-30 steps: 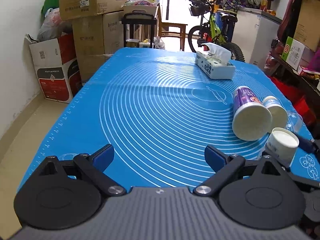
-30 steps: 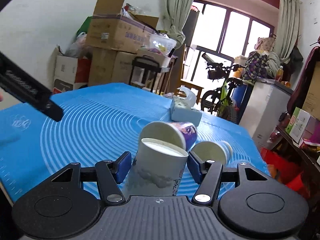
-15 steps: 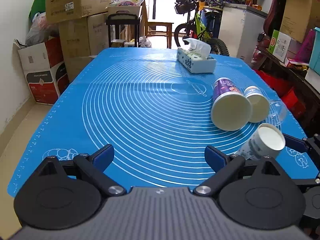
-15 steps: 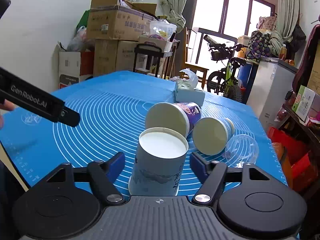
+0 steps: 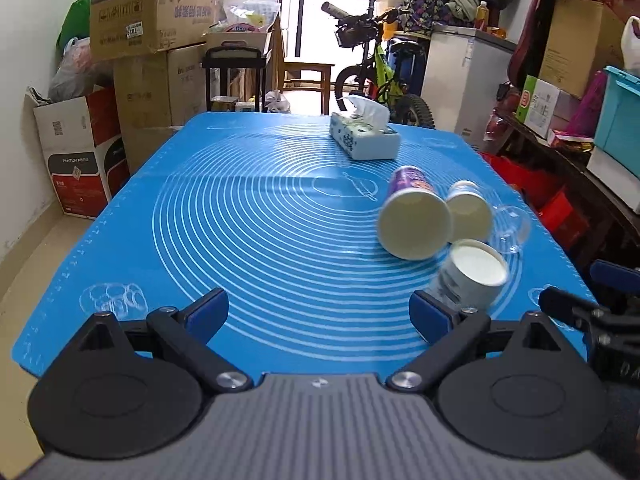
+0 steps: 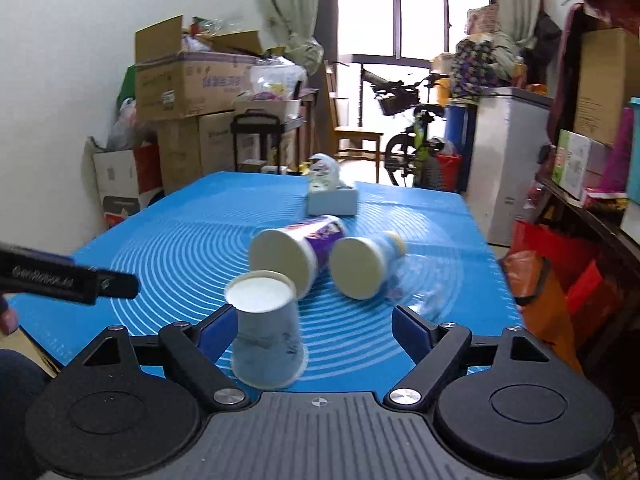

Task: Flip cup upside down
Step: 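Set the white cup rim-down on the mat and open the left gripper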

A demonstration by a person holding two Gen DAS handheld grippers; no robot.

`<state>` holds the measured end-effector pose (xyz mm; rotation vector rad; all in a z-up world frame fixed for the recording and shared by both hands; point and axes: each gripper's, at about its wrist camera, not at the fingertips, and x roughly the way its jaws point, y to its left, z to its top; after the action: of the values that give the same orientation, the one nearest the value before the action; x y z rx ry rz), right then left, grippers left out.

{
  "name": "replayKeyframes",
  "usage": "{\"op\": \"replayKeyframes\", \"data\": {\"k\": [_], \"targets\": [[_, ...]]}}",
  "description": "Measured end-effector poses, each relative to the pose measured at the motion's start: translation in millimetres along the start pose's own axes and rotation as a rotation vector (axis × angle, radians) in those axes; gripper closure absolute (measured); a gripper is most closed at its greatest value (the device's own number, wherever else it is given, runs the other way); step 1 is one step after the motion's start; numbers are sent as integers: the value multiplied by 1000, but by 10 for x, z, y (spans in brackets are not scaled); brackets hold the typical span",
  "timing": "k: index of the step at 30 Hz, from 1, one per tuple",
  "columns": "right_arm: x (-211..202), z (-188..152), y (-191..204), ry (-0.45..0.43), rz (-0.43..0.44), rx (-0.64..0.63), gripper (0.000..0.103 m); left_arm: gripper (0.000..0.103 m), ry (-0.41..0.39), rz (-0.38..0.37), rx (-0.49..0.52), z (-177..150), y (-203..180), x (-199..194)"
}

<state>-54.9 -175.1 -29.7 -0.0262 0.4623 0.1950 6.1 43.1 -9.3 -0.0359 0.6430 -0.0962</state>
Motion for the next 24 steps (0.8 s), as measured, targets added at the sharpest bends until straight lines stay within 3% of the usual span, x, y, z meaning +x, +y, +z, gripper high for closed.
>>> {"op": "replayKeyframes", "data": {"k": [6,11,24], "targets": [[-182,-149,-102,22,-35,37,17,7,-21,-15,33,-169,-189,-225],[-284,-309,-76,50,-25,38,17,7,-55,10,105,-295,-300,-367],[-503,-430,49,58,4,16,17,7,-76,-8,139,-463,-391,-557]]}}
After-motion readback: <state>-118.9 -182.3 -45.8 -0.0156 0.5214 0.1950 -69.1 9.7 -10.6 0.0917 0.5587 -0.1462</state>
